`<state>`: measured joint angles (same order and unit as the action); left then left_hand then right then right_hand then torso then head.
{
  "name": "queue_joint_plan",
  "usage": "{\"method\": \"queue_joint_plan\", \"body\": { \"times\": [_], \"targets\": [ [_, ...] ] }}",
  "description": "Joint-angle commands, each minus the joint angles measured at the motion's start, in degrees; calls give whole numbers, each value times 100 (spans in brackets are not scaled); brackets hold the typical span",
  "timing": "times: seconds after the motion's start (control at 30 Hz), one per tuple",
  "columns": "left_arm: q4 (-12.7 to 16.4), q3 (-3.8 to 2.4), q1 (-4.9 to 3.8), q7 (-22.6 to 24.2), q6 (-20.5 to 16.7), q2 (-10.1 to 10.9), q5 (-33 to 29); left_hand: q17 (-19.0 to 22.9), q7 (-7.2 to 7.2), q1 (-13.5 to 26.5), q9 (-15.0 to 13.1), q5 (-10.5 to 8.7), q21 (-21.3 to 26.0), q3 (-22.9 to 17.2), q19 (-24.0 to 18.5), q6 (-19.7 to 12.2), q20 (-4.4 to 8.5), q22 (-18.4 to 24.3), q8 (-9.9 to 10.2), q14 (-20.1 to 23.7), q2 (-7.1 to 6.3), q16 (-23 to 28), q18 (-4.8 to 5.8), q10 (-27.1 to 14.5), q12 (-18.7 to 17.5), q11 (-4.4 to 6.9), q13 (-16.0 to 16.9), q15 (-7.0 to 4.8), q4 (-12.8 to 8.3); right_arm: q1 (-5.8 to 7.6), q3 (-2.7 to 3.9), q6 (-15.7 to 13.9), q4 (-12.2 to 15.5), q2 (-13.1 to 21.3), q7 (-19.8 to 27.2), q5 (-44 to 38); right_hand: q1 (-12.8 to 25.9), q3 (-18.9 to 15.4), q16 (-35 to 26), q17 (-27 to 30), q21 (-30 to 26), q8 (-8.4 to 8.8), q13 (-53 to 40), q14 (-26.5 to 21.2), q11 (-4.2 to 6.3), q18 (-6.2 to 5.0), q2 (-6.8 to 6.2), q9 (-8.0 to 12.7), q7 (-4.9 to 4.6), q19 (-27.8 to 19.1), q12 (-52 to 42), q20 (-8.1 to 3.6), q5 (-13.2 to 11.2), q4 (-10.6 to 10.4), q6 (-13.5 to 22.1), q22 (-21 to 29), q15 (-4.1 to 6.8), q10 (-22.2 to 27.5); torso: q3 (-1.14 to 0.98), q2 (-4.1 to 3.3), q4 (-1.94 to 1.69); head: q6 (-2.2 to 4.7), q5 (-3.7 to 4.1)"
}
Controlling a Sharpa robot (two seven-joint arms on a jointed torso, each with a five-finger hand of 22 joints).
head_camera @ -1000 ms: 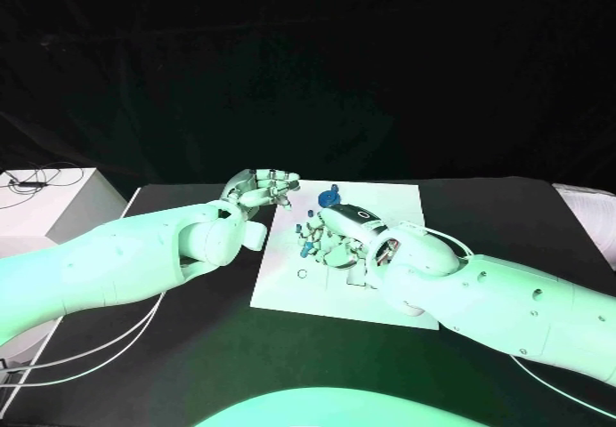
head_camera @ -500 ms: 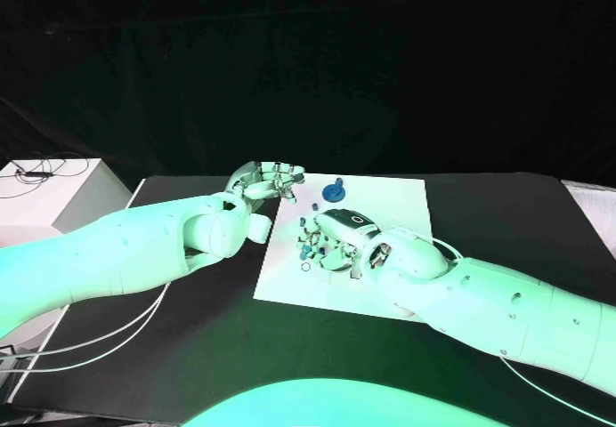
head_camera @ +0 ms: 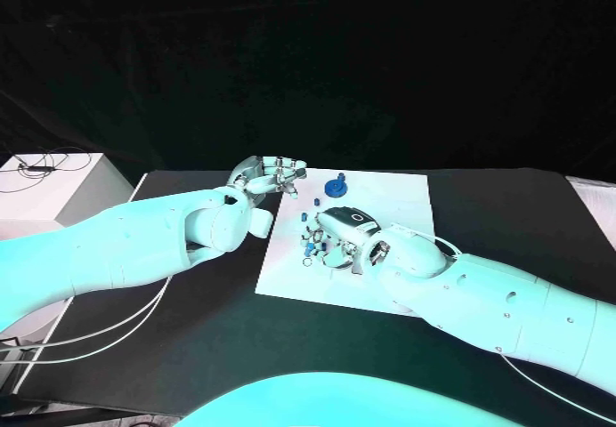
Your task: Assemble the parts on the task board
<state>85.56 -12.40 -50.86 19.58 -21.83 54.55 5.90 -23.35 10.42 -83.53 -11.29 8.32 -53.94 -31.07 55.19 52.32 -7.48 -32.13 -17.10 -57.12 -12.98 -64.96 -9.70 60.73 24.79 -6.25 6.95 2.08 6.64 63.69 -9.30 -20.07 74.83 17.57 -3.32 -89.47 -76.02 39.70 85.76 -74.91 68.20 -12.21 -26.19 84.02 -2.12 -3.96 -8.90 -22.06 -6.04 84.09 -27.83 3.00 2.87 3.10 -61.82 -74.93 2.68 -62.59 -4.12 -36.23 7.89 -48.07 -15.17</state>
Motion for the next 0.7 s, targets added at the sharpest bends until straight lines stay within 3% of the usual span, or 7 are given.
{"method": "queue_joint_plan", "body": {
  "times": [0.03, 0.7],
  "targets": [
    [21, -6, -7, 24, 10, -6, -4, -9, 2, -58, -5, 31, 32, -7, 18, -11, -2, 6, 14, 40, -4, 9, -87, -56, 37, 0, 9, 11, -34, -16, -4, 118, -15, -32, -77, -217, -25, 38, 20, -728, 20, -138, 6, 427, 39, 63, 77, -259, -8, 417, 29, -38, 40, 2, -64, -1041, 1, 8, 0, -3, -2, -15, -10],
    [19, -7, -7, 20, 10, -18, -4, -9, 2, -58, -5, 31, 32, -7, 18, -11, -2, 6, 14, 40, -4, 9, -87, -56, 37, 0, 9, 11, -34, -68, -44, 273, -34, -69, -51, -199, -20, 45, 23, -732, 23, -143, 11, 428, 35, 64, 74, -266, -14, 419, 33, -36, 47, 16, -67, -1042, -3, 0, 1, 4, 5, -97, -52]
  ]
}}
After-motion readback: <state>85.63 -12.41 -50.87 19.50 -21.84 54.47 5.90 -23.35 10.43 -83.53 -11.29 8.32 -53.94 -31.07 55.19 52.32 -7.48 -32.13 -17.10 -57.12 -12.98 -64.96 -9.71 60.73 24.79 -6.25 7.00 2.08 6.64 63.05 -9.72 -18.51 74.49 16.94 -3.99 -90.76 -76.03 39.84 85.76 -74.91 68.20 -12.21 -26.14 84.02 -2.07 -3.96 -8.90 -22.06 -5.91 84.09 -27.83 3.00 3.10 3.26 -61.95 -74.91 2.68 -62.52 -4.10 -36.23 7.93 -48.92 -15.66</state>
